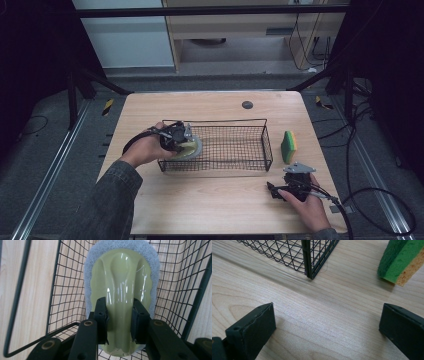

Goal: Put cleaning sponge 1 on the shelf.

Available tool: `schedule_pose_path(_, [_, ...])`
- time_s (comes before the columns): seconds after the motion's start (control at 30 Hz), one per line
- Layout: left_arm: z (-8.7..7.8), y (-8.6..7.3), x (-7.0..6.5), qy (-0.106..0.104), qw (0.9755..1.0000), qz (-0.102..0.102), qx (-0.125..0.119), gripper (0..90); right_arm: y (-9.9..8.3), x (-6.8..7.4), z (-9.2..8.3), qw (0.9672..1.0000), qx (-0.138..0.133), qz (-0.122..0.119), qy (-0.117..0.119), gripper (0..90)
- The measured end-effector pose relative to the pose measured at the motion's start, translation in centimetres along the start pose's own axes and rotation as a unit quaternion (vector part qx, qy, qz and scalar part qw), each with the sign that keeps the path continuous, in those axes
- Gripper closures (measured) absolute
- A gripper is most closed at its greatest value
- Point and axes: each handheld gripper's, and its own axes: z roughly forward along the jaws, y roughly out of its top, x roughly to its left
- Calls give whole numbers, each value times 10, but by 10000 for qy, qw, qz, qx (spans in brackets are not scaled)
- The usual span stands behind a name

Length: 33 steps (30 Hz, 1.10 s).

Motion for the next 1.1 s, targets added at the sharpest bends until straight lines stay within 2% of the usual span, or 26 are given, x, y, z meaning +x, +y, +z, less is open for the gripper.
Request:
schedule_pose_path(0.6, [14, -1, -1, -115, 9999, -76, 49, 703, 0, 0, 0, 10000, 1, 1, -1, 8])
schedule_pose_path(1.1, [17, -1, -3, -179, 9998, -69, 84, 702, 0, 0, 0, 10000, 0, 1, 0, 9])
